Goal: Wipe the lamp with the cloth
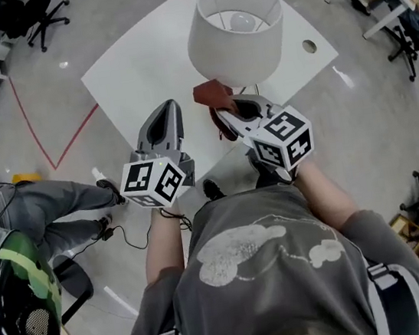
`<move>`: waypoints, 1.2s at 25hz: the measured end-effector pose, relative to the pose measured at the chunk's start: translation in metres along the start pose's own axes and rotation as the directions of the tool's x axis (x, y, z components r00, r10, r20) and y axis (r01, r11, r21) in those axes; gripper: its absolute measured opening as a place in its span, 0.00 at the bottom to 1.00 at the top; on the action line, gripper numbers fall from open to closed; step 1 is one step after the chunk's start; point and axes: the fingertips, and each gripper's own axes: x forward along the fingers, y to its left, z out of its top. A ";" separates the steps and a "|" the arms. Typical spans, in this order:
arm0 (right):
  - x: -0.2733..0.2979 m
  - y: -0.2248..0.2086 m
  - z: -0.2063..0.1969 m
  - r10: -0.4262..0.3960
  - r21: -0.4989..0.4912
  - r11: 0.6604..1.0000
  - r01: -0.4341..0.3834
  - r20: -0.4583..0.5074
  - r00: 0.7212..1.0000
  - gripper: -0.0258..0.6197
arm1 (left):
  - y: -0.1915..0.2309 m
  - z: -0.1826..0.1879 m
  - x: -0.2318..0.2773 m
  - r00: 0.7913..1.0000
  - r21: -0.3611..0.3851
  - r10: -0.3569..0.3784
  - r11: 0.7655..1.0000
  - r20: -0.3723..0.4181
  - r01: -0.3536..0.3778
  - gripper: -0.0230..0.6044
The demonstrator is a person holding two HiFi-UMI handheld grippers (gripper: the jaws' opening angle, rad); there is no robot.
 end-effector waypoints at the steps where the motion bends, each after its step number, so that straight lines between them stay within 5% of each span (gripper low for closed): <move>1: -0.001 0.001 0.001 -0.023 0.013 1.000 0.023 0.011 1.000 0.13 | 0.001 0.001 0.000 1.000 0.002 -0.024 1.000 -0.004 0.024 0.05; 7: -0.025 0.017 0.055 -0.120 0.070 0.991 0.110 0.149 0.982 0.13 | 0.008 0.019 -0.009 0.994 0.010 -0.108 0.994 -0.008 0.108 0.05; 13: -0.074 0.004 0.138 -0.167 0.016 0.985 0.174 0.366 0.916 0.13 | -0.006 0.031 -0.008 0.995 0.036 -0.094 0.995 0.018 0.093 0.05; 16: -0.060 -0.013 0.145 -0.184 0.021 0.982 0.188 0.347 0.920 0.13 | -0.002 0.035 -0.002 0.997 0.046 -0.073 0.996 0.023 0.072 0.05; 22: 0.007 -0.002 0.121 -0.181 -0.119 0.970 0.211 0.226 0.957 0.13 | 0.033 0.042 0.007 1.000 0.053 -0.023 0.998 0.015 0.022 0.05; 30: 0.040 -0.002 0.056 -0.210 -0.016 0.977 0.212 0.083 0.974 0.13 | 0.043 0.029 0.004 0.998 0.033 -0.043 0.998 -0.036 0.044 0.05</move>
